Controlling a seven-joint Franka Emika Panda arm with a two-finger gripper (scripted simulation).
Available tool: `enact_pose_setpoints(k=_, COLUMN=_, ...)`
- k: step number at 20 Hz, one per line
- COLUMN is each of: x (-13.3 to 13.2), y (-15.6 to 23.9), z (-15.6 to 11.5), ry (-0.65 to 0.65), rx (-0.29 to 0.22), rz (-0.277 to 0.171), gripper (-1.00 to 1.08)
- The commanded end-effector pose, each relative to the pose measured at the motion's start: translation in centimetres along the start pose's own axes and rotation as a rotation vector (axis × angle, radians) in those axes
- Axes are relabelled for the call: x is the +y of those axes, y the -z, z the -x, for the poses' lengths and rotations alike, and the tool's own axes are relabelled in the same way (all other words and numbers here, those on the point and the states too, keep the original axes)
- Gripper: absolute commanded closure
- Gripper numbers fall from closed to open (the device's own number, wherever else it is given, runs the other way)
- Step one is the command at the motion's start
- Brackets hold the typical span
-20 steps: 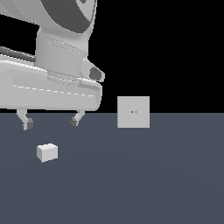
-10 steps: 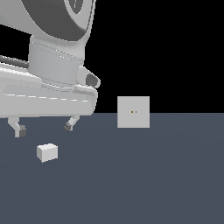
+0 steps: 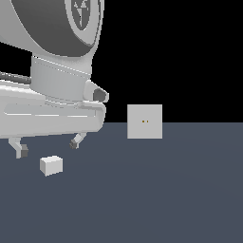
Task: Plug the charger into the wall socket.
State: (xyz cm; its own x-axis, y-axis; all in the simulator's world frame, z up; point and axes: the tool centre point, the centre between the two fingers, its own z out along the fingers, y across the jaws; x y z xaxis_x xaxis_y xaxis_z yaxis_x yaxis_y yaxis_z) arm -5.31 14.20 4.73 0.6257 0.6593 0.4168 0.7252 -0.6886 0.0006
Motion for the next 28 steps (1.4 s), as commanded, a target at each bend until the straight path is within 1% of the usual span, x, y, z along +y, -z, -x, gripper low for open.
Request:
enact_pose_setpoints(k=1, x=0.0, y=-1.0, z=0.5, ry=0.001, rx=-0.001, rz=0.0, gripper=-0.92)
enact_pose_setpoints(k=6, x=-0.1, y=-2.7, z=1.3, ry=0.002, rx=-0.001, rz=0.0, gripper=-0.92)
enact_pose_setpoints(k=11, x=-0.1, y=-3.2, z=1.5, ry=0.003, rx=0.0, rz=-0.001, gripper=-0.92)
enact_pose_setpoints(k=12, x=-0.1, y=-3.2, z=1.5, ry=0.003, rx=0.0, rz=-0.001, gripper=1.08)
enact_pose_setpoints(k=23, x=-0.3, y=-3.2, z=1.3, ry=0.006, rx=0.001, rz=-0.003, gripper=1.08)
enact_pose_setpoints(k=25, x=0.1, y=-3.0, z=1.4, ry=-0.006, rx=0.001, rz=0.002, gripper=1.08)
enact_pose_setpoints(k=28, x=1.4, y=-2.3, z=1.5, ry=-0.048, rx=0.002, rz=0.021, gripper=1.08)
